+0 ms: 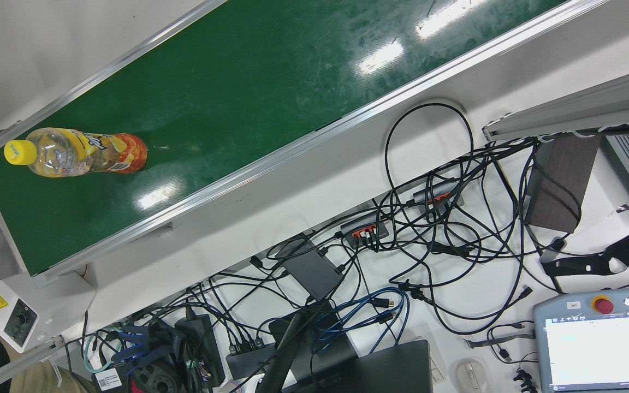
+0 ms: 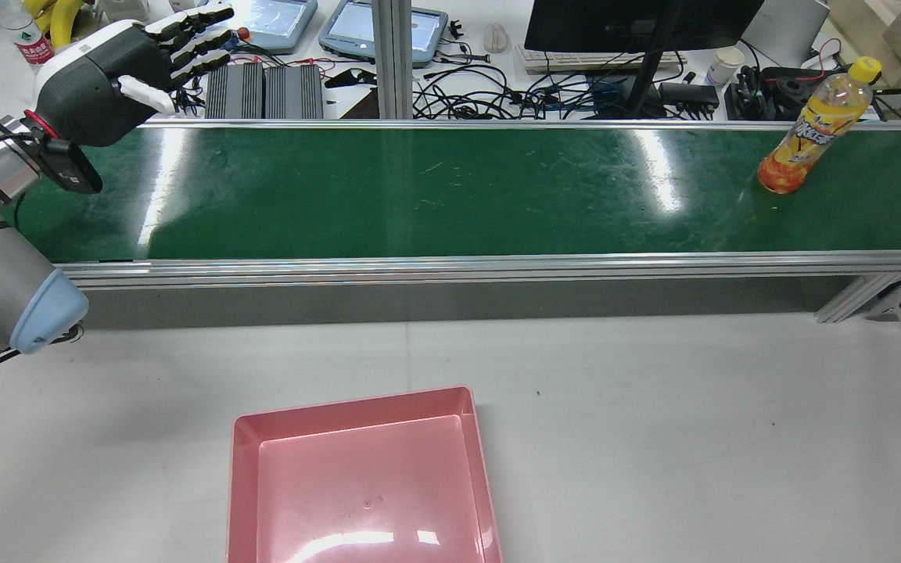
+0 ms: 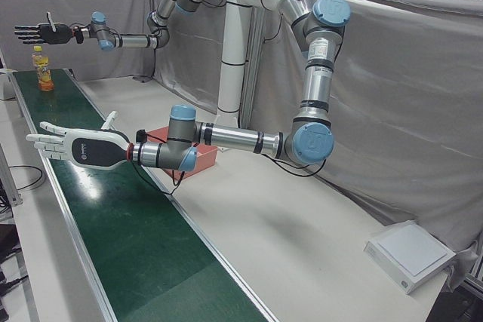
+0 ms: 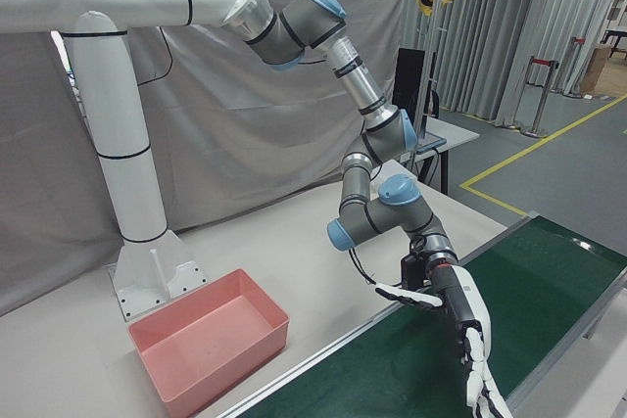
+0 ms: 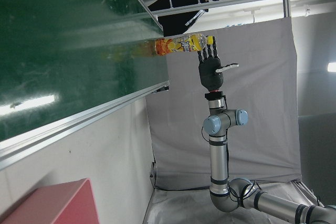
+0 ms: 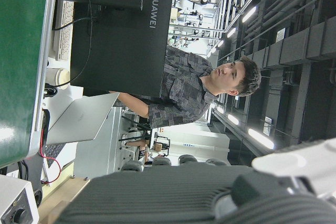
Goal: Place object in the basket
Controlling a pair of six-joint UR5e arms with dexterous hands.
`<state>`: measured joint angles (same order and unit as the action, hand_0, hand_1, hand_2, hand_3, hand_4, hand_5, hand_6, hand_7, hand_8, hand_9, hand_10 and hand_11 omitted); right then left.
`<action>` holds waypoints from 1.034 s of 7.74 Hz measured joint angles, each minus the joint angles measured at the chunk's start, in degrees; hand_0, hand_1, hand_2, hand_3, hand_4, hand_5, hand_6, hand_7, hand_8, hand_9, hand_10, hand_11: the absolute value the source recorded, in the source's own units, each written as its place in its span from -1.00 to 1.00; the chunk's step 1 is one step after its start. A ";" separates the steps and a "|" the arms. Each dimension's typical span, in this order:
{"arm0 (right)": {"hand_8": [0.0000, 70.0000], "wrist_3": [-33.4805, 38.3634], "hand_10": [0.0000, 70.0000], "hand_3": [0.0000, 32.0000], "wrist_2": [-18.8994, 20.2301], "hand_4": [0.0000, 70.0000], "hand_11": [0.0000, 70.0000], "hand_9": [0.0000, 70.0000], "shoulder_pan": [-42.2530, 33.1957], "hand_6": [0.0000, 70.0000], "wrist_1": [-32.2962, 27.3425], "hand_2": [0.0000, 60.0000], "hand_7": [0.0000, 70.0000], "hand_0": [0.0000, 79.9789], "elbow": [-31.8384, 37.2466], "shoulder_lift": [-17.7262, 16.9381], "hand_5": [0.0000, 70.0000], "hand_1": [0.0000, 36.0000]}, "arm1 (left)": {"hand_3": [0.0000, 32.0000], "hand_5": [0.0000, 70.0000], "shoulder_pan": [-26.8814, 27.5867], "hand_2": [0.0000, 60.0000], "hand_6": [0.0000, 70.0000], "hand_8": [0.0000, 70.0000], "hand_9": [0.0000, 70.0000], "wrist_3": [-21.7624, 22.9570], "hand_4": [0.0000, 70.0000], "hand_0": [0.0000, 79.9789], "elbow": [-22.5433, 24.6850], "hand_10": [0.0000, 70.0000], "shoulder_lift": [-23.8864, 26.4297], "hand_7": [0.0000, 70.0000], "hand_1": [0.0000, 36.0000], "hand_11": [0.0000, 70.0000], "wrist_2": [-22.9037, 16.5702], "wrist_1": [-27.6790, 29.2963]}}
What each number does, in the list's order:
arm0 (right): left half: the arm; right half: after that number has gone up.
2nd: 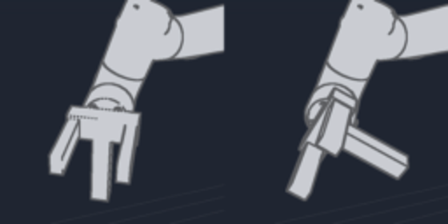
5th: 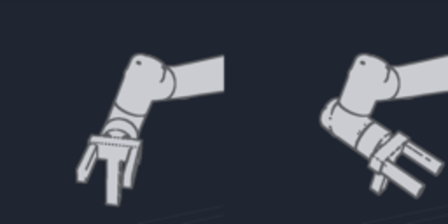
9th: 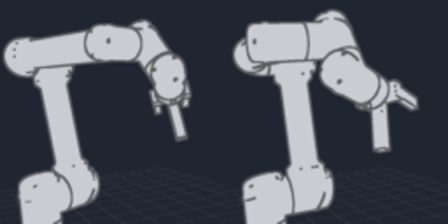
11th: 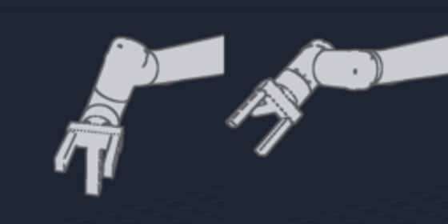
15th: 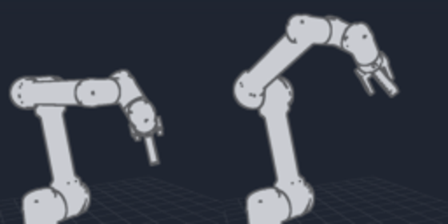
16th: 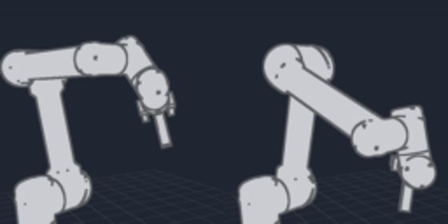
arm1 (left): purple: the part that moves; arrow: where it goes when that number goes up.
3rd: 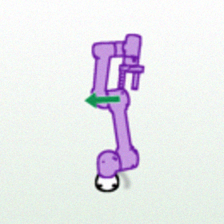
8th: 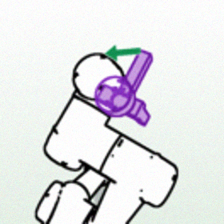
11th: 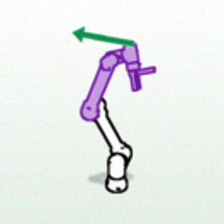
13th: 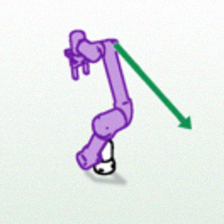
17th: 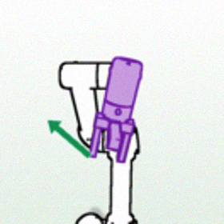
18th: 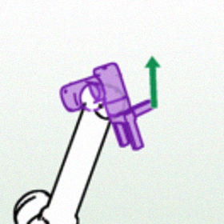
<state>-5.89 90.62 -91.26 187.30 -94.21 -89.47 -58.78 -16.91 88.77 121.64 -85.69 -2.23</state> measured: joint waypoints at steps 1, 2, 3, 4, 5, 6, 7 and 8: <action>-1.00 -0.03 -1.00 -1.00 0.00 -1.00 -1.00 -1.00 0.02 -1.00 0.00 -1.00 -1.00 -1.00 0.04 0.00 -1.00 -1.00 | -0.88 -0.63 -0.04 -1.00 -0.97 -0.83 -0.81 0.02 -0.61 0.31 0.00 -0.84 0.00 -1.00 -0.75 -0.73 0.00 -0.03; -1.00 -0.03 -1.00 -1.00 0.00 -1.00 -1.00 -1.00 0.02 -1.00 0.00 -1.00 -1.00 -1.00 0.07 0.00 -1.00 -1.00 | -0.86 -0.63 -0.04 -1.00 -0.97 -0.84 -0.82 0.03 -0.61 0.32 0.00 -0.84 0.00 -1.00 -0.75 -0.74 0.00 -0.04; -1.00 -0.02 -1.00 -1.00 0.00 -1.00 -1.00 -1.00 0.03 -1.00 0.00 -1.00 -1.00 -1.00 0.08 0.00 -1.00 -1.00 | -0.86 -0.62 -0.03 -1.00 -0.97 -0.83 -0.81 0.03 -0.61 0.32 0.00 -0.84 0.00 -1.00 -0.75 -0.73 0.00 -0.05; -1.00 -0.01 -1.00 -1.00 0.00 -1.00 -1.00 -1.00 0.02 -1.00 0.00 -1.00 -1.00 -1.00 0.08 0.00 -1.00 -1.00 | -0.86 -0.61 -0.02 -1.00 -0.97 -0.83 -0.81 0.07 -0.61 0.32 0.00 -0.84 0.00 -1.00 -0.76 -0.74 0.00 -0.05; -1.00 0.00 -1.00 -1.00 0.00 -1.00 -1.00 -1.00 0.03 -1.00 0.00 -1.00 -1.00 -1.00 0.08 0.00 -1.00 -1.00 | -0.85 -0.63 -0.02 -1.00 -0.97 -0.83 -0.81 0.10 -0.61 0.32 0.00 -0.85 0.04 -1.00 -0.76 -0.75 0.00 -0.05; -1.00 0.00 -1.00 -1.00 0.00 -1.00 -1.00 -1.00 0.03 -1.00 0.00 -1.00 -1.00 -1.00 0.06 0.00 -1.00 -1.00 | -0.85 -0.63 -0.02 -1.00 -0.98 -0.83 -0.81 0.11 -0.61 0.32 0.00 -0.85 0.06 -1.00 -0.76 -0.74 0.00 -0.05; -1.00 0.00 -1.00 -1.00 0.00 -1.00 -1.00 -1.00 0.03 -1.00 0.03 -1.00 -1.00 -1.00 0.03 0.00 -1.00 -1.00 | -0.85 -0.64 -0.01 -1.00 -0.98 -0.84 -0.83 0.12 -0.61 0.32 0.00 -0.85 0.05 -1.00 -0.77 -0.75 0.00 -0.05; -1.00 0.00 -1.00 -1.00 0.00 -1.00 -1.00 -1.00 0.03 -1.00 0.06 -1.00 -1.00 -1.00 0.03 0.00 -1.00 -1.00 | -0.84 -0.64 -0.02 -1.00 -0.98 -0.84 -0.83 0.19 -0.61 0.32 0.04 -0.85 0.05 -1.00 -0.77 -0.75 0.00 -0.05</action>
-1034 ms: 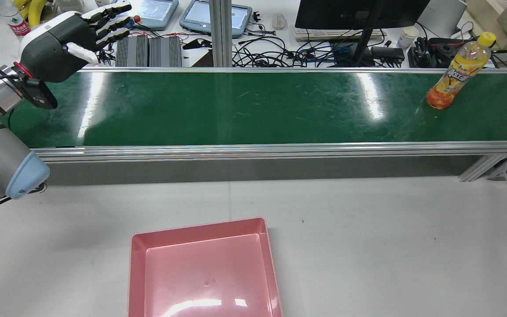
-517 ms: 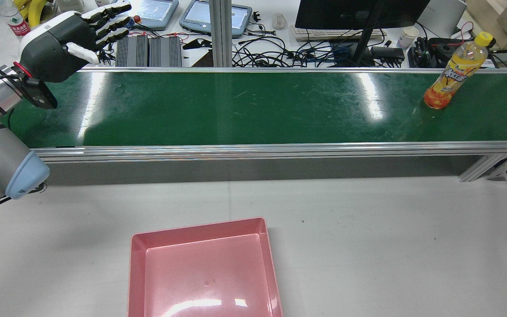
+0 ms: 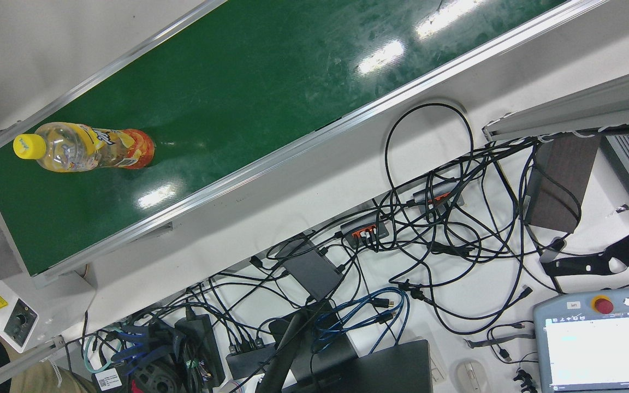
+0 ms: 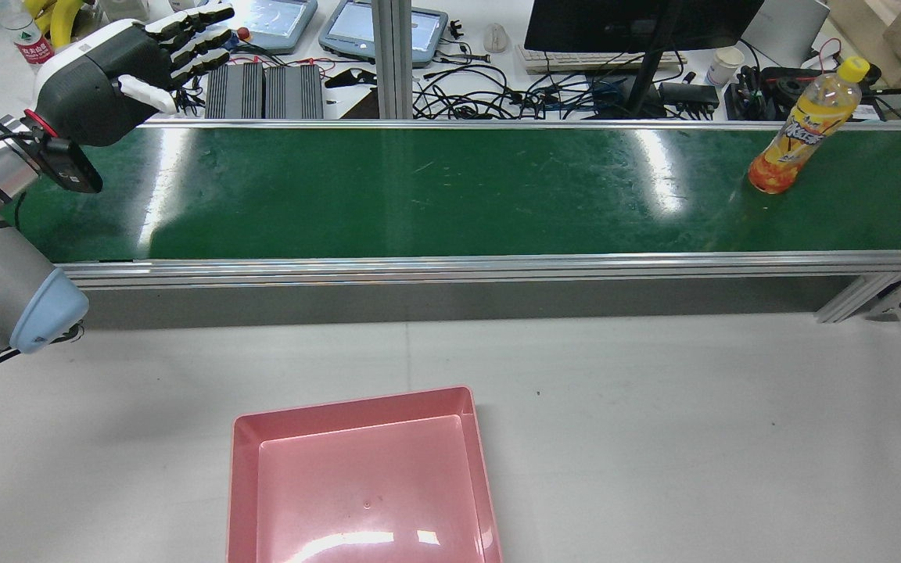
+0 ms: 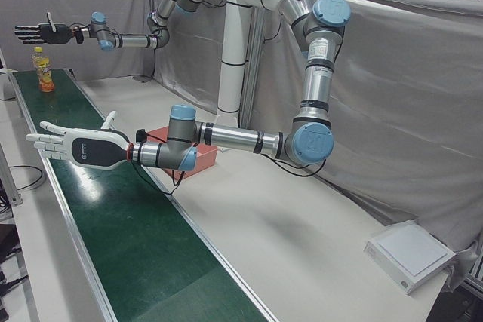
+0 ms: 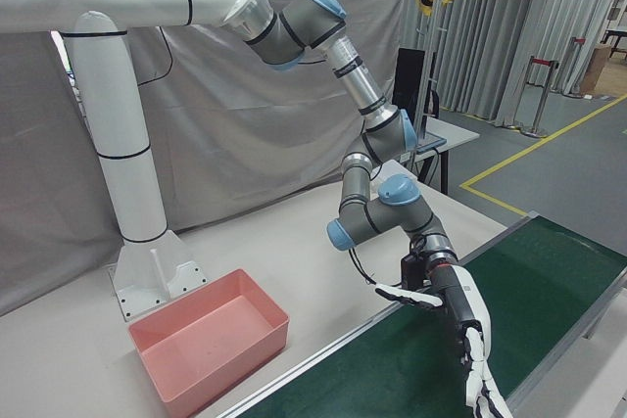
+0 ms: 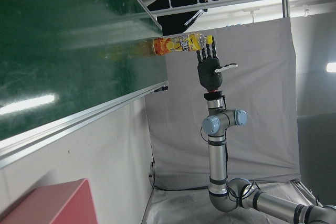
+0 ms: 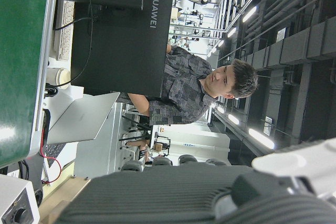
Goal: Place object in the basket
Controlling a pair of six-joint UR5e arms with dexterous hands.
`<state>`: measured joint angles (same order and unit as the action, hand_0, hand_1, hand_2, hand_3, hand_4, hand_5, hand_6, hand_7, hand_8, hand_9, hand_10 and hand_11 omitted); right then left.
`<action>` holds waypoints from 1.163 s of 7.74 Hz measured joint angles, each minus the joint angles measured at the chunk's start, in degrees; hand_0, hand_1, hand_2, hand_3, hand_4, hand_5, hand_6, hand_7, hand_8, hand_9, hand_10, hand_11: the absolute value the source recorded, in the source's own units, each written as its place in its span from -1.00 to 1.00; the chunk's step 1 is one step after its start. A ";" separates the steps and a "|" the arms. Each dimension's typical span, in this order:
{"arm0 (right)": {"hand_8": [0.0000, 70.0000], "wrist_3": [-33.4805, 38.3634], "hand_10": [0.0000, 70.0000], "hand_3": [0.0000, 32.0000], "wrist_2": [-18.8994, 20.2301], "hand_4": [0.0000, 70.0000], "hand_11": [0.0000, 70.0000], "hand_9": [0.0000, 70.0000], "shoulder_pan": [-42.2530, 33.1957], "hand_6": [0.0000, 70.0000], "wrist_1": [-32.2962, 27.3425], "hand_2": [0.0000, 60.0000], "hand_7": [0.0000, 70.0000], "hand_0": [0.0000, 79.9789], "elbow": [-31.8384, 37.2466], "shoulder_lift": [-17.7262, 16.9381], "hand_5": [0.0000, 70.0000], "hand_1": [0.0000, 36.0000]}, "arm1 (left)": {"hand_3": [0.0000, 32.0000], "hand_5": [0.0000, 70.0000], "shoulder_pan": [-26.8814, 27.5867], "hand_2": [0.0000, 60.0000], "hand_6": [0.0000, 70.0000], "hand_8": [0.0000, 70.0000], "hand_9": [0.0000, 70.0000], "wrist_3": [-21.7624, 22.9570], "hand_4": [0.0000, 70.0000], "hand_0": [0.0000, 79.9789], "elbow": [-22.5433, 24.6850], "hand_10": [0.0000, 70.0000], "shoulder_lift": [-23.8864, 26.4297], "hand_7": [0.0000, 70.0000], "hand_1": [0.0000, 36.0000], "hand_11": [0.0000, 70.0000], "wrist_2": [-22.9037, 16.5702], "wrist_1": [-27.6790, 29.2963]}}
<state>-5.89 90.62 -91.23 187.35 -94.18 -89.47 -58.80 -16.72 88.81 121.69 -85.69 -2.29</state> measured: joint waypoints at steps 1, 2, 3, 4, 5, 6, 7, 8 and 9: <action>-1.00 0.00 -1.00 -1.00 0.00 -1.00 -1.00 -1.00 0.00 -1.00 -0.01 -1.00 -1.00 -1.00 0.02 0.00 -1.00 -1.00 | -0.85 -0.63 -0.02 -1.00 -0.98 -0.84 -0.82 0.06 -0.61 0.32 0.06 -0.85 -0.01 -1.00 -0.77 -0.76 0.00 0.00; -1.00 0.00 -1.00 -1.00 0.00 -1.00 -1.00 -1.00 0.00 -1.00 -0.01 -1.00 -1.00 -1.00 0.01 0.00 -1.00 -1.00 | -0.85 -0.63 -0.06 -1.00 -0.98 -0.83 -0.82 0.09 -0.61 0.32 0.10 -0.85 -0.03 -1.00 -0.77 -0.75 0.00 0.00; -1.00 -0.03 -1.00 -1.00 0.00 -1.00 -1.00 -1.00 0.00 -1.00 0.01 -1.00 -1.00 -1.00 0.02 0.00 -1.00 -1.00 | -0.85 -0.63 -0.04 -1.00 -0.98 -0.83 -0.82 0.10 -0.61 0.31 0.12 -0.85 -0.01 -1.00 -0.77 -0.75 0.00 0.00; -1.00 -0.03 -1.00 -1.00 0.00 -1.00 -1.00 -1.00 0.00 -1.00 0.02 -1.00 -1.00 -1.00 0.03 0.00 -1.00 -1.00 | -0.84 -0.63 -0.05 -1.00 -0.98 -0.83 -0.82 0.11 -0.61 0.32 0.28 -0.86 0.01 -1.00 -0.77 -0.76 0.00 -0.03; -1.00 -0.05 -1.00 -1.00 0.00 -1.00 -1.00 -1.00 0.00 -1.00 0.00 -1.00 -1.00 -1.00 0.04 0.00 -1.00 -1.00 | -0.84 -0.63 -0.07 -1.00 -0.98 -0.83 -0.82 0.11 -0.62 0.32 0.43 -0.86 0.00 -1.00 -0.76 -0.76 0.00 -0.06; -1.00 -0.04 -1.00 -1.00 0.00 -1.00 -1.00 -1.00 0.00 -1.00 -0.03 -1.00 -1.00 -1.00 0.05 0.00 -1.00 -1.00 | -0.85 -0.63 -0.16 -1.00 -0.99 -0.83 -0.82 0.11 -0.61 0.31 0.65 -0.86 -0.02 -1.00 -0.78 -0.77 0.00 -0.11; -1.00 -0.02 -1.00 -1.00 0.00 -1.00 -1.00 -1.00 -0.03 -1.00 -0.05 -1.00 -1.00 -1.00 0.05 0.00 -1.00 -1.00 | -0.85 -0.63 -0.21 -1.00 -0.98 -0.83 -0.81 0.11 -0.61 0.31 0.81 -0.86 -0.04 -1.00 -0.76 -0.77 0.00 -0.15; -1.00 -0.01 -1.00 -1.00 0.00 -1.00 -1.00 -1.00 -0.03 -1.00 -0.03 -1.00 -1.00 -1.00 0.03 0.00 -1.00 -1.00 | -0.88 -0.63 -0.23 -1.00 -0.98 -0.83 -0.81 0.11 -0.61 0.32 0.88 -0.86 -0.05 -1.00 -0.76 -0.77 0.00 -0.16; -1.00 0.00 -1.00 -1.00 0.00 -1.00 -1.00 -1.00 -0.02 -1.00 0.00 -1.00 -1.00 -1.00 -0.01 0.00 -1.00 -1.00 | -0.86 -0.63 -0.26 -1.00 -0.98 -0.83 -0.81 0.11 -0.61 0.32 0.90 -0.86 -0.05 -1.00 -0.77 -0.76 0.00 -0.17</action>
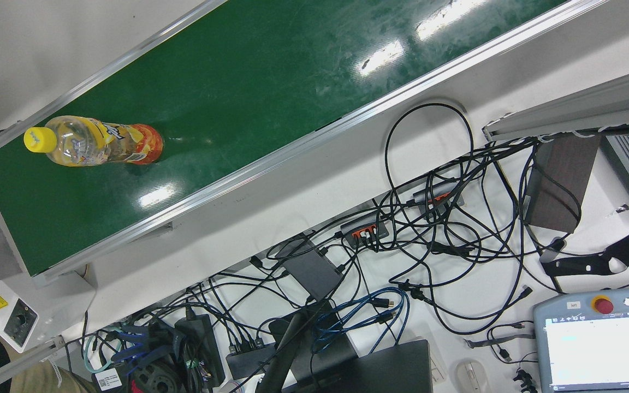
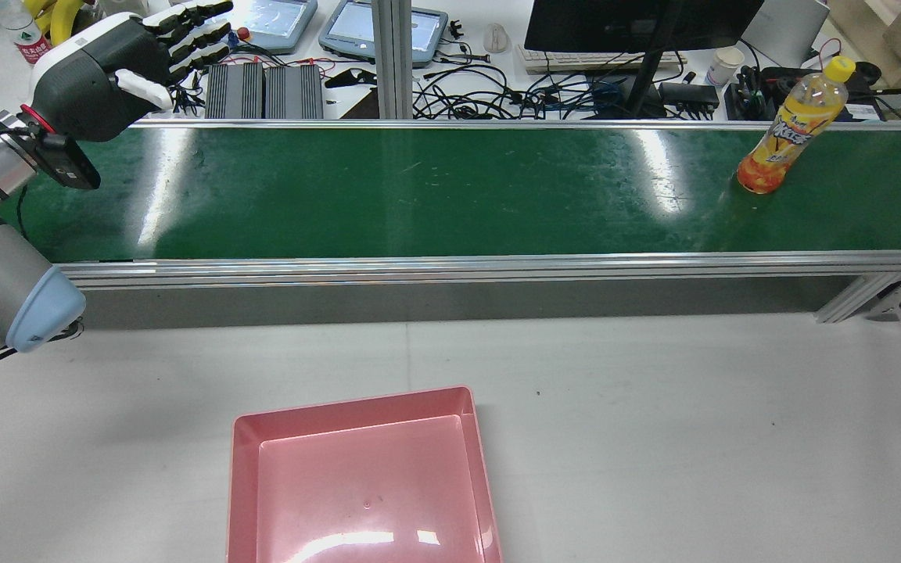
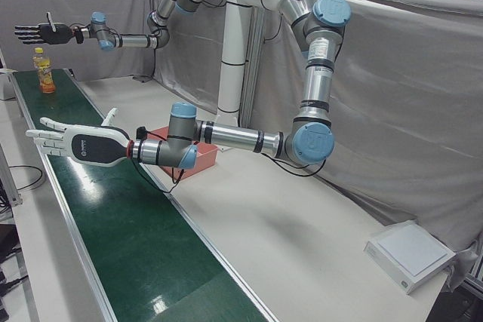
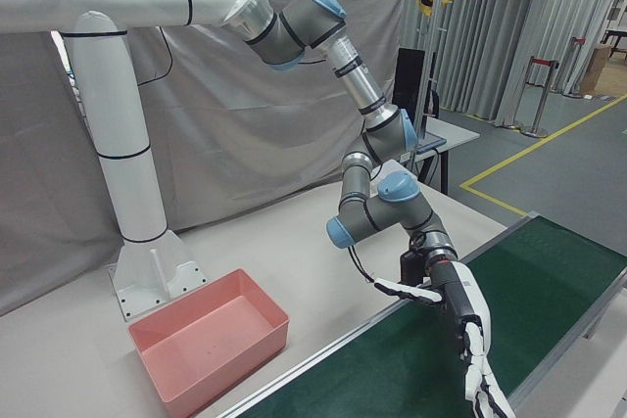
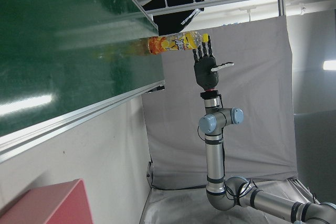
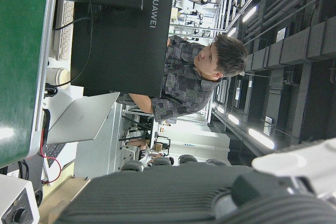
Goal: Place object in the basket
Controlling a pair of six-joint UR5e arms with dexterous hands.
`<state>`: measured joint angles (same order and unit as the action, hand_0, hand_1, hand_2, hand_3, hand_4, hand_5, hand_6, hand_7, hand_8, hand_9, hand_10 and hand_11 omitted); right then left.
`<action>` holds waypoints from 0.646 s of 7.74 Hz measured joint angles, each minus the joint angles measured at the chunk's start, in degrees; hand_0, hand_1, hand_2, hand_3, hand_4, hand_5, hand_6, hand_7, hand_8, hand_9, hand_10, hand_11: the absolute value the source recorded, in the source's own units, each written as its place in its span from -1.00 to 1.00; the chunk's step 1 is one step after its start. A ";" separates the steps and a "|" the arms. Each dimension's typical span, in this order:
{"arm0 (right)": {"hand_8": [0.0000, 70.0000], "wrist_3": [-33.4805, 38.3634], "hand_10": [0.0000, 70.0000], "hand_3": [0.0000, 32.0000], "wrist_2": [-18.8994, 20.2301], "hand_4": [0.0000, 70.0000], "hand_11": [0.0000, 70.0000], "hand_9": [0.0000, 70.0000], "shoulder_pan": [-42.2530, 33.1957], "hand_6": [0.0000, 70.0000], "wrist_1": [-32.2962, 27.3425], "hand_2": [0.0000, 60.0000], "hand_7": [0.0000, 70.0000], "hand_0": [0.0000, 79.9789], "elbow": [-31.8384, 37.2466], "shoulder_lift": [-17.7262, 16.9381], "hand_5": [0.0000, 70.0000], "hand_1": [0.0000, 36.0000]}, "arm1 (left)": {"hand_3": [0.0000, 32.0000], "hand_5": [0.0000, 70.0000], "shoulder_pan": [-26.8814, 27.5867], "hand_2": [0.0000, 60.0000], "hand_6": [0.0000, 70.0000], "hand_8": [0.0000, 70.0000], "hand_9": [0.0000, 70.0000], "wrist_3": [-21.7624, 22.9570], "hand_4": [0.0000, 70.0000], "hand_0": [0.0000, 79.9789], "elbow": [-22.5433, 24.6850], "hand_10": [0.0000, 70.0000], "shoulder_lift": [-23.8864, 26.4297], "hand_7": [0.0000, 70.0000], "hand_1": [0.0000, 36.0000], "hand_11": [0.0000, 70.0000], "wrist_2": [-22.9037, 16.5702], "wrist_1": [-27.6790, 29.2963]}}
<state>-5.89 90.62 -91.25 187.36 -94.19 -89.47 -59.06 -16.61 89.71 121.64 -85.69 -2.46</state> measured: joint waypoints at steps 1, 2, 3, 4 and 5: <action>-1.00 0.00 -1.00 -1.00 0.00 -1.00 -1.00 -1.00 0.01 -1.00 -0.01 -1.00 -1.00 -1.00 0.01 0.00 -1.00 -1.00 | -0.85 -0.64 0.00 -1.00 -0.99 -0.83 -0.82 0.00 -0.61 0.31 0.02 -0.86 0.00 -1.00 -0.77 -0.77 0.00 0.00; -1.00 0.00 -1.00 -1.00 0.00 -1.00 -1.00 -1.00 0.02 -1.00 -0.04 -1.00 -1.00 -1.00 0.02 0.00 -1.00 -1.00 | -0.86 -0.63 0.00 -1.00 -0.98 -0.83 -0.82 0.00 -0.61 0.32 0.02 -0.86 0.00 -1.00 -0.76 -0.77 0.00 0.00; -1.00 0.00 -1.00 -1.00 0.00 -1.00 -1.00 -1.00 0.02 -1.00 -0.05 -1.00 -1.00 -1.00 0.04 0.00 -1.00 -1.00 | -0.85 -0.63 -0.05 -1.00 -0.99 -0.83 -0.82 0.00 -0.61 0.32 0.02 -0.86 0.00 -1.00 -0.78 -0.77 0.00 0.00; -1.00 -0.03 -1.00 -1.00 0.00 -1.00 -1.00 -1.00 0.02 -1.00 -0.06 -1.00 -1.00 -1.00 0.05 0.00 -1.00 -1.00 | -0.86 -0.63 -0.07 -1.00 -0.98 -0.82 -0.81 0.00 -0.61 0.30 0.03 -0.86 0.00 -1.00 -0.79 -0.76 -0.03 0.00; -1.00 -0.03 -1.00 -1.00 0.00 -1.00 -1.00 -1.00 0.02 -1.00 -0.03 -1.00 -1.00 -1.00 0.05 0.00 -1.00 -1.00 | -0.86 -0.62 -0.08 -1.00 -0.98 -0.82 -0.79 0.00 -0.61 0.31 0.03 -0.85 0.00 -1.00 -0.78 -0.75 -0.03 -0.04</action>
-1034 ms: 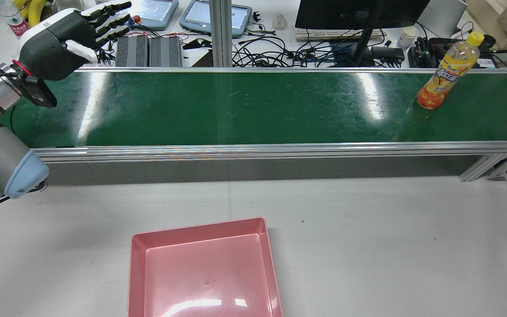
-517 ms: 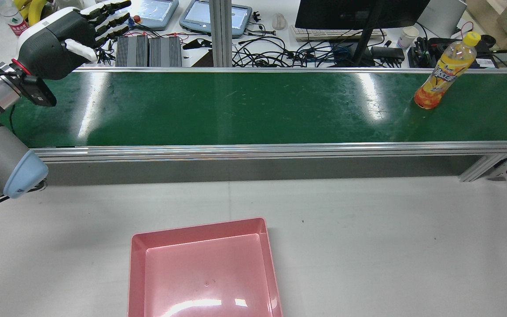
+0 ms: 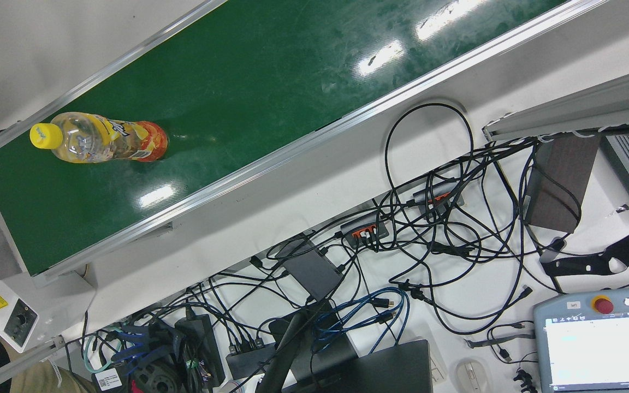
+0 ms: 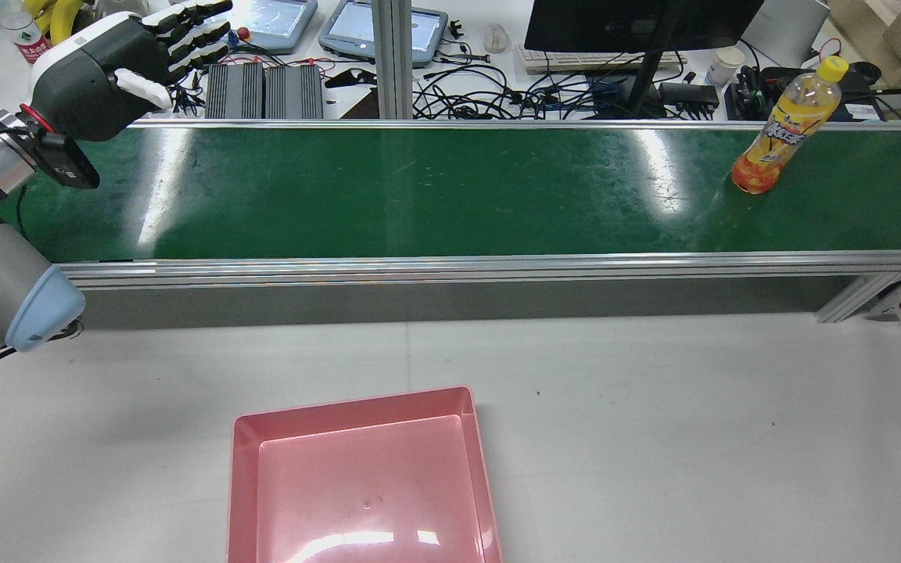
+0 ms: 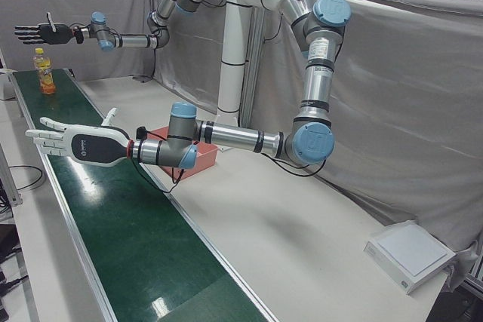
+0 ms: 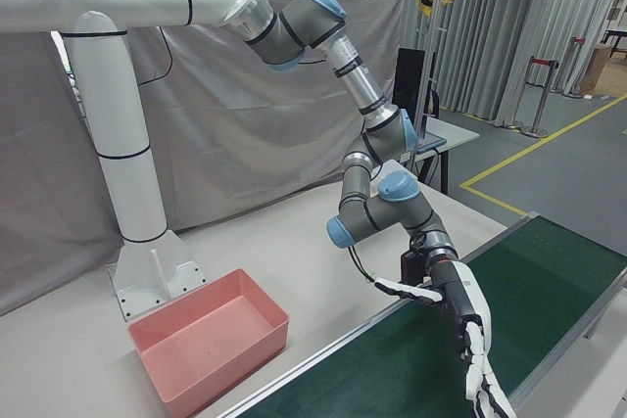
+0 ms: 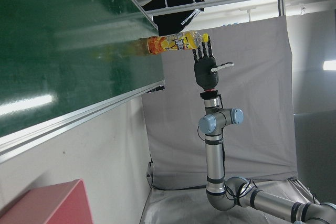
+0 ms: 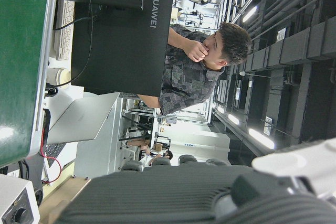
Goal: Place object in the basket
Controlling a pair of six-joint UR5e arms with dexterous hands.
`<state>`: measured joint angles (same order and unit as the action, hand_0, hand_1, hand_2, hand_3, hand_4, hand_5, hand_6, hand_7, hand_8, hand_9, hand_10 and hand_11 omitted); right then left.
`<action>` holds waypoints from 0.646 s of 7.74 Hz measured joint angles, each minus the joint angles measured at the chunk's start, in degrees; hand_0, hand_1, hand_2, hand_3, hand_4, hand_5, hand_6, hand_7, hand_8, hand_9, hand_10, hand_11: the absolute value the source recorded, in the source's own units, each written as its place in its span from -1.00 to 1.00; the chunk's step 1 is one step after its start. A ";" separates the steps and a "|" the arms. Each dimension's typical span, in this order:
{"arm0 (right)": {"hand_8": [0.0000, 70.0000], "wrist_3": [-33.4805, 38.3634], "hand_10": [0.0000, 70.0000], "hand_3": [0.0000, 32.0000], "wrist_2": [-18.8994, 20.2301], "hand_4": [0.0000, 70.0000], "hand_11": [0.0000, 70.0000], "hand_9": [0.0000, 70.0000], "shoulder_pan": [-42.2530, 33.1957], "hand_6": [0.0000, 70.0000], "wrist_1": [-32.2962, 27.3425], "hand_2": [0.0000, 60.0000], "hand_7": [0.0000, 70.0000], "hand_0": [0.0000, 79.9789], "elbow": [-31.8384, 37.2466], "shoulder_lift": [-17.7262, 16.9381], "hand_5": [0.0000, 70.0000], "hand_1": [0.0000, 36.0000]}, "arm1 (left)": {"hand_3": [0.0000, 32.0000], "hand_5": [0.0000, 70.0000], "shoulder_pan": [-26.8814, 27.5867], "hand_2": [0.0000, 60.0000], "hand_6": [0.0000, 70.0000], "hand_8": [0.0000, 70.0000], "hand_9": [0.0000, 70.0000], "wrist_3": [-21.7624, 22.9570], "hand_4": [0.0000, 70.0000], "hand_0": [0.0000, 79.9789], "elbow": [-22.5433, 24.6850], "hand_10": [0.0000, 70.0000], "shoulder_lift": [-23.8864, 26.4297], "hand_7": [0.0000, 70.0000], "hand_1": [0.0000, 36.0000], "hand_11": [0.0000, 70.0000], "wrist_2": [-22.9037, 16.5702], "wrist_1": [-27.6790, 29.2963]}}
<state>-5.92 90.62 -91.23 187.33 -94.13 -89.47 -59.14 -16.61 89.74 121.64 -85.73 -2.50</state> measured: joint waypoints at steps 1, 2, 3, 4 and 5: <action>-1.00 0.02 -1.00 -1.00 0.00 -1.00 -1.00 -1.00 0.00 -1.00 0.00 -1.00 -1.00 -1.00 0.00 0.00 -1.00 -1.00 | -0.86 -0.63 -0.01 -1.00 -0.98 -0.82 -0.80 0.00 -0.61 0.30 0.04 -0.85 0.00 -1.00 -0.79 -0.76 0.02 -0.03; -1.00 0.03 -1.00 -1.00 0.00 -1.00 -1.00 -1.00 0.00 -1.00 -0.01 -1.00 -1.00 -1.00 0.00 0.00 -1.00 -1.00 | -0.85 -0.62 -0.01 -1.00 -0.98 -0.82 -0.80 0.00 -0.61 0.30 0.06 -0.85 0.00 -1.00 -0.79 -0.76 0.03 -0.04; -1.00 0.03 -1.00 -1.00 0.00 -1.00 -1.00 -1.00 0.00 -1.00 -0.02 -1.00 -1.00 -1.00 0.00 0.00 -1.00 -1.00 | -0.84 -0.62 -0.01 -1.00 -0.98 -0.81 -0.80 0.00 -0.61 0.30 0.07 -0.86 0.00 -1.00 -0.80 -0.77 0.03 -0.05; -1.00 0.03 -1.00 -1.00 0.00 -1.00 -1.00 -1.00 0.00 -1.00 0.00 -1.00 -1.00 -1.00 0.00 0.00 -1.00 -1.00 | -0.84 -0.62 0.01 -1.00 -0.99 -0.82 -0.81 0.00 -0.61 0.31 0.06 -0.86 0.00 -1.00 -0.80 -0.77 0.03 -0.05; -1.00 0.03 -1.00 -1.00 0.00 -1.00 -1.00 -1.00 0.00 -1.00 0.00 -1.00 -1.00 -1.00 0.00 0.00 -1.00 -1.00 | -0.82 -0.63 0.04 -1.00 -0.99 -0.83 -0.81 0.00 -0.61 0.31 0.04 -0.86 0.00 -1.00 -0.79 -0.77 0.01 -0.05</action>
<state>-5.89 90.61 -91.23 187.33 -94.13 -89.47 -59.09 -16.61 89.77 121.64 -85.72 -2.55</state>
